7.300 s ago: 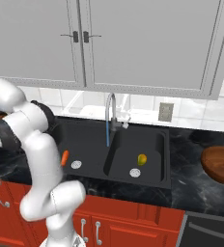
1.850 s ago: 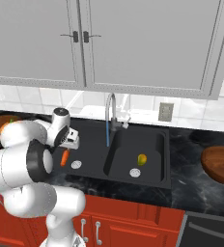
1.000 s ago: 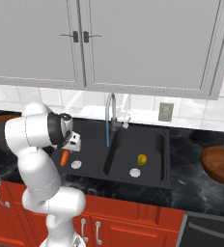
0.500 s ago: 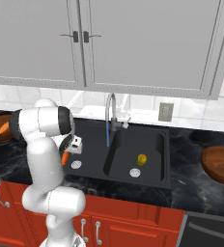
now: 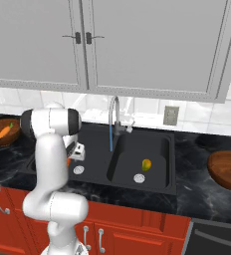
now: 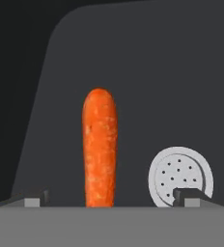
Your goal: Pick the carrots from the sink and place them in one bowl. Place the mango in the other bowl. Then turn off the sink faucet.
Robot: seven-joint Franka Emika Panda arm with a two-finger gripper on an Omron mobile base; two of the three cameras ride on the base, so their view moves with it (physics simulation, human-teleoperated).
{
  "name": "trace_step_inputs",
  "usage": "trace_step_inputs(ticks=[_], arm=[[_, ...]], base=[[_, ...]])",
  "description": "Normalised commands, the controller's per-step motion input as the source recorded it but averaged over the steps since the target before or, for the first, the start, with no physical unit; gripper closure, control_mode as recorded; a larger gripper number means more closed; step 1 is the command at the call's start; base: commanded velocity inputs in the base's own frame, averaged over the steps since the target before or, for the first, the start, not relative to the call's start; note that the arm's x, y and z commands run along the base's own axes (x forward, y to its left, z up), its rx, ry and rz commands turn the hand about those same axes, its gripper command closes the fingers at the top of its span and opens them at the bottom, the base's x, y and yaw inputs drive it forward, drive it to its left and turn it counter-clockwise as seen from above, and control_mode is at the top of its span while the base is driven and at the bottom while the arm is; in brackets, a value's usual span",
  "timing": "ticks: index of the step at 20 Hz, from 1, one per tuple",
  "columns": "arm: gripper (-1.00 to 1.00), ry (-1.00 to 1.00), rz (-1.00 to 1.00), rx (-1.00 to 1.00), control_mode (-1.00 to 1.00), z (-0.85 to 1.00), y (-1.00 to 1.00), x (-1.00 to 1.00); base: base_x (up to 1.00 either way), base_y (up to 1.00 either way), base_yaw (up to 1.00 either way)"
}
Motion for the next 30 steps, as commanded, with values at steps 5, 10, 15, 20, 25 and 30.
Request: trace_step_inputs(ticks=[5, 10, 15, 20, 25, 30], arm=[[-1.0, 0.0, 0.0, 0.0, -1.0, -0.31, 0.13, 0.27], [-1.0, 0.0, 0.0, 0.0, -1.0, -0.31, 0.15, 0.27], [-1.0, 0.0, 0.0, 0.0, -1.0, -0.26, 0.17, 0.24], [-1.0, 0.0, 0.0, 0.0, -1.0, -0.27, 0.19, 0.24], [1.0, 0.0, 0.0, 0.0, -1.0, -0.29, 0.23, 0.23], [1.0, 0.0, 0.0, 0.0, -1.0, -0.06, 0.05, 0.04]], base=[[0.0, 0.0, 0.0], [0.0, 0.0, 0.0], [0.0, 0.0, 0.0], [0.0, 0.0, 0.0], [0.0, 0.0, 0.0], [0.0, 0.0, 0.0]])
